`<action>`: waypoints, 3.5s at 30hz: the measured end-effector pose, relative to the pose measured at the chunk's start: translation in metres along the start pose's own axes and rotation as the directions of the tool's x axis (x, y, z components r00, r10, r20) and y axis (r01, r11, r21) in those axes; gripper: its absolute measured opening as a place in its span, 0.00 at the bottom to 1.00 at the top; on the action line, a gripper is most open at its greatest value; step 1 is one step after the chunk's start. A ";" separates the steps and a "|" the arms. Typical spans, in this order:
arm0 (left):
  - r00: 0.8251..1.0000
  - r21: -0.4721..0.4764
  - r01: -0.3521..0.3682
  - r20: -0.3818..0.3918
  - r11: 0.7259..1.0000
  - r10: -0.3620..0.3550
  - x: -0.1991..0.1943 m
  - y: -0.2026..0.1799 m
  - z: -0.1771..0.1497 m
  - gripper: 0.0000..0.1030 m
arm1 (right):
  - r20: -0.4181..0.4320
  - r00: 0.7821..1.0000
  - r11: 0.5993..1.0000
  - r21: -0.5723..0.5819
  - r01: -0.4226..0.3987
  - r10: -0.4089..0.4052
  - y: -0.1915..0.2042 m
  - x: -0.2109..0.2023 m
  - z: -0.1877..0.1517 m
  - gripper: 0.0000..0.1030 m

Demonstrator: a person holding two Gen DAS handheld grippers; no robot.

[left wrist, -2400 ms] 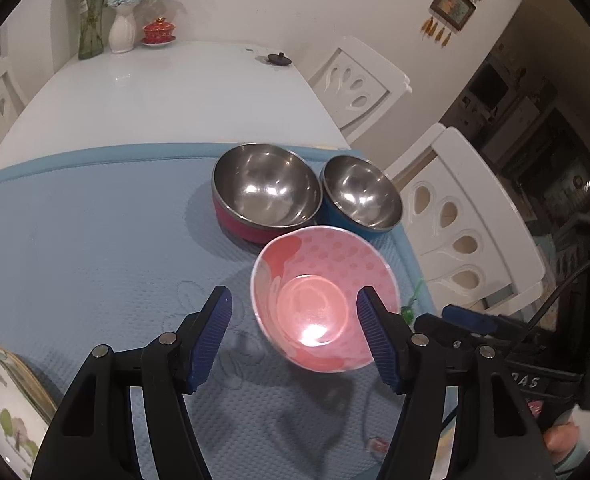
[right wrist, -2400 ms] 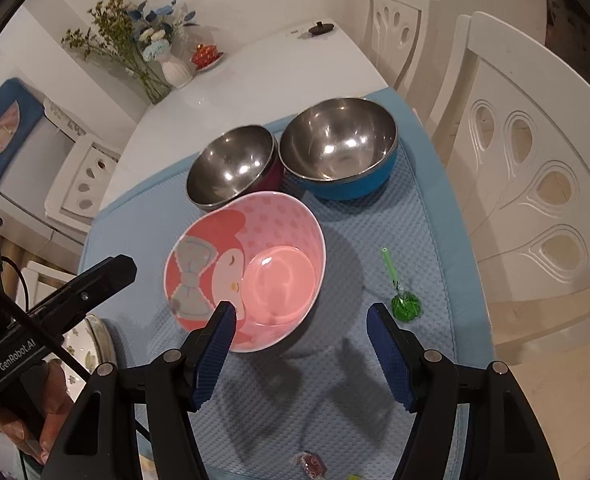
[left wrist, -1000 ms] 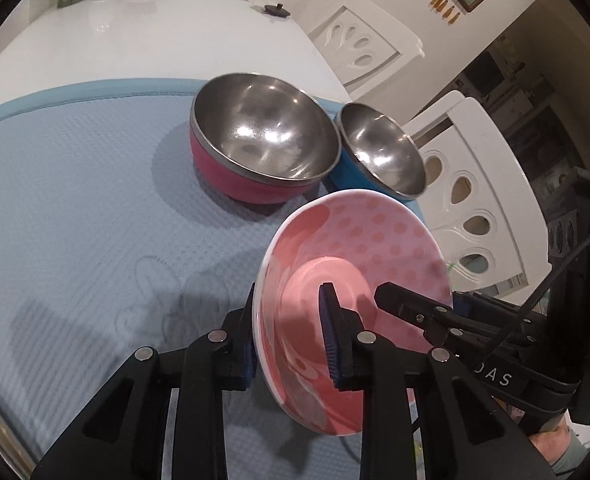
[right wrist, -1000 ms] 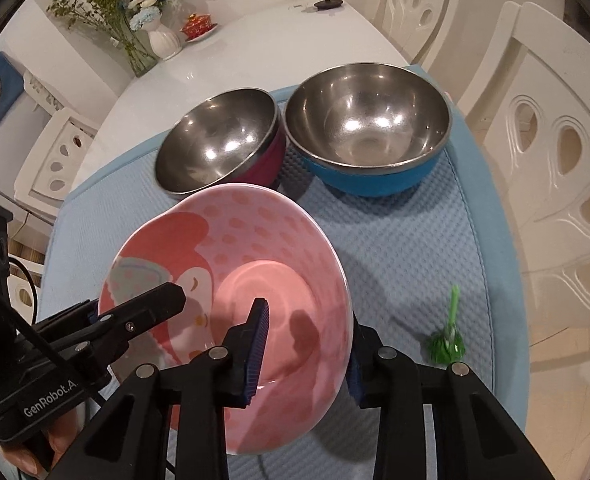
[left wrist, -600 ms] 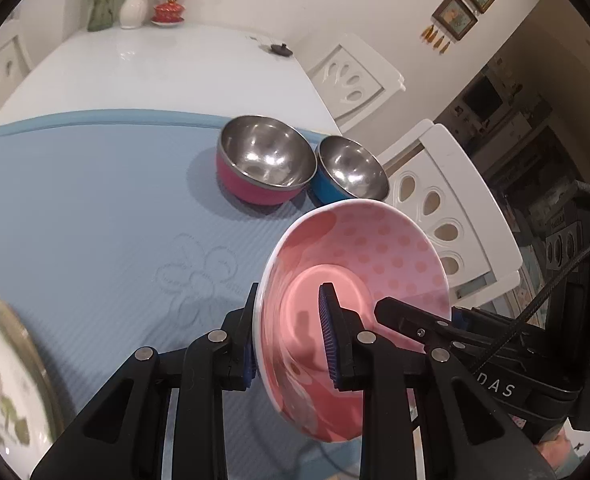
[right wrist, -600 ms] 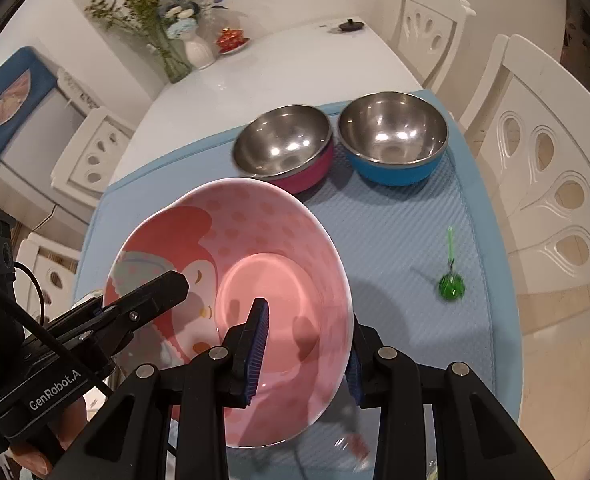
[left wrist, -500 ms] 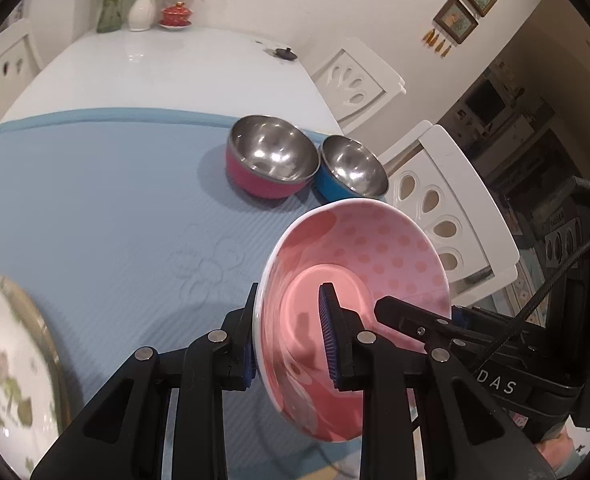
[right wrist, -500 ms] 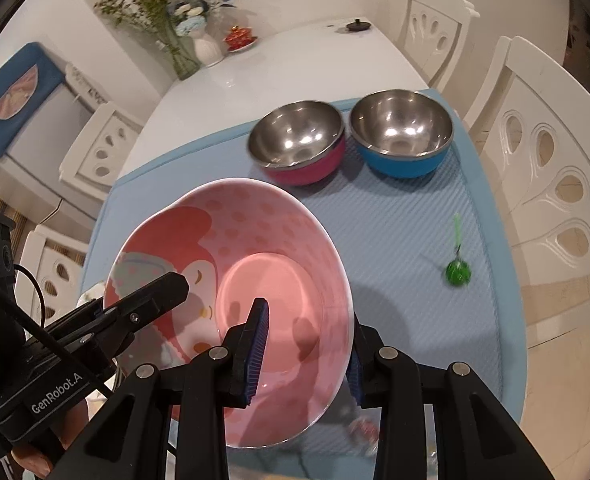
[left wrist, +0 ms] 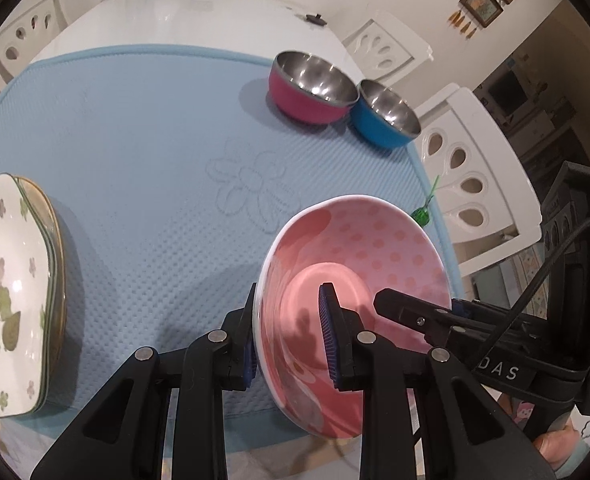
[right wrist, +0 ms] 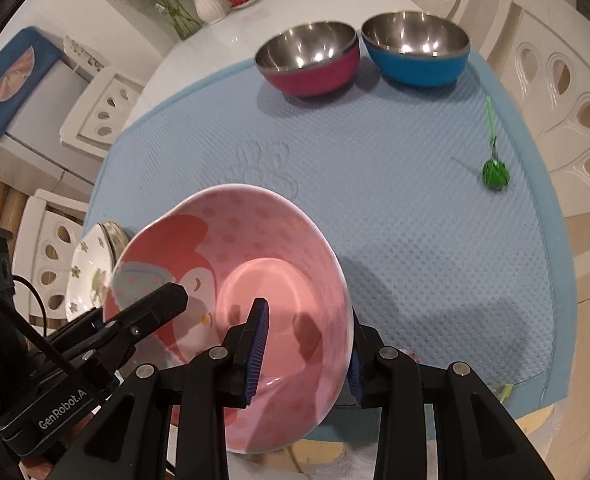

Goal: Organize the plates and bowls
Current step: 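Carry the pink bowl beside the plate stack, lower it, open gripper, then move the right gripper to the red-outside steel bowl and grasp its rim, then lift the red steel bowl and carry it over the pink bowl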

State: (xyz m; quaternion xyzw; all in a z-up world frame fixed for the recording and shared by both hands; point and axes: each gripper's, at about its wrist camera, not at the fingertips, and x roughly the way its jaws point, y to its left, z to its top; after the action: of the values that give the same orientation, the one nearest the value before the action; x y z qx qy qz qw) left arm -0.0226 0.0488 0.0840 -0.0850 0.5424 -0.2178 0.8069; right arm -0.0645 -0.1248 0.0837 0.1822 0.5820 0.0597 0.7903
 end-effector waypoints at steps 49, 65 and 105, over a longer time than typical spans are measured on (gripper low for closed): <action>0.926 0.140 0.028 0.370 0.990 -0.079 -0.182 -0.009 0.036 0.51 | 0.308 0.951 1.000 -0.025 0.011 -0.002 0.055 -0.161 -0.008 0.52; 0.972 0.135 0.129 0.178 0.982 -0.152 -0.051 -0.008 0.179 0.56 | 0.167 0.983 0.966 0.235 -0.110 0.071 -0.024 -0.066 0.111 0.53; 0.990 0.090 0.128 -0.063 0.988 -0.123 0.134 0.029 0.239 0.20 | 0.047 0.997 0.960 0.273 -0.070 0.059 -0.059 0.075 0.207 0.35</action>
State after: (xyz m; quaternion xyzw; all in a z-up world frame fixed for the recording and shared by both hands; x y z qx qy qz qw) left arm 0.2457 -0.0087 0.0560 -0.0746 0.5479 -0.2960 0.7789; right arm 0.1471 -0.2017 0.0486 0.3100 0.5630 0.0008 0.7661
